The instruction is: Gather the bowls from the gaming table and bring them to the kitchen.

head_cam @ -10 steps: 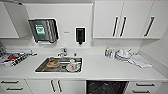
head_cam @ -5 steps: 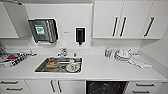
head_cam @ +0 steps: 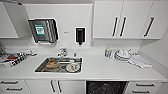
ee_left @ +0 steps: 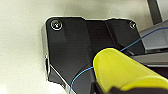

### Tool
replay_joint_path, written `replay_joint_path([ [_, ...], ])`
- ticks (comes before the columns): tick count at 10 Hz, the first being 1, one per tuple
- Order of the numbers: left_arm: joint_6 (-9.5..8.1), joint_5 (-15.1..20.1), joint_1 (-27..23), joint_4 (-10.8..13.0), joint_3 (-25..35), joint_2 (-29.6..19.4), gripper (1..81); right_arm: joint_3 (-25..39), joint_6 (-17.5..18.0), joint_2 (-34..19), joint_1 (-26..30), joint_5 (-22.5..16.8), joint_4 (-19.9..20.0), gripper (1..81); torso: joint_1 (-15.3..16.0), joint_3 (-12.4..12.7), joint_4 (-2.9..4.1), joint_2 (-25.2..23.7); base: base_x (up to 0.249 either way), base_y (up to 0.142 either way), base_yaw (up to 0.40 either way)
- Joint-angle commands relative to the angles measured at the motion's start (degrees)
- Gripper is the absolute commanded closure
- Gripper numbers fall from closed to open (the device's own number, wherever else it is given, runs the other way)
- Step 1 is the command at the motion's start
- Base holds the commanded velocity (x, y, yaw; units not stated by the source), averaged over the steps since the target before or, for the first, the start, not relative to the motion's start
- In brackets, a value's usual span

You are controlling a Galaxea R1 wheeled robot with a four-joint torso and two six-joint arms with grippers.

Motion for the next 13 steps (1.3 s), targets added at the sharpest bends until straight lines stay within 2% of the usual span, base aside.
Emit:
replay_joint_path([
  [1,-0.05,1.6,-1.7,0.1,7.9,-6.0,81.1,9.6,0.3,-7.0,2.2,-1.9,0.8,81.1,0.0,0.0,0.00,0.0,0.000,0.000,0.000],
  [4,-0.67,1.0,-2.2,0.0,11.9,-8.8,81.1,11.2,0.3,-8.2,2.4,-2.0,1.2,81.1,0.0,0.0,0.00,0.0,0.000,0.000,0.000],
  [5,-1.46,0.9,-2.9,0.0,13.8,-10.3,81.1,11.5,0.3,-8.3,2.5,-1.9,1.2,81.1,0.0,-1.9,0.00,0.0,0.000,0.000,0.000],
  [7,-3.03,1.0,-4.5,0.1,22.4,-16.0,81.1,11.7,0.3,-8.3,2.8,-1.9,1.2,81.1,0.0,-4.2,0.00,0.0,0.000,0.000,0.000],
  [9,-3.30,1.0,-6.4,-0.1,30.5,-21.8,81.1,12.2,0.3,-8.3,3.1,-1.8,1.2,81.1,0.0,-6.7,0.00,0.0,0.000,0.000,0.000],
  [13,-5.85,1.4,-11.6,0.0,40.0,-30.0,81.1,12.7,0.3,-8.3,3.4,-1.8,1.2,81.1,0.0,-12.1,0.00,0.0,0.000,0.000,0.000],
])
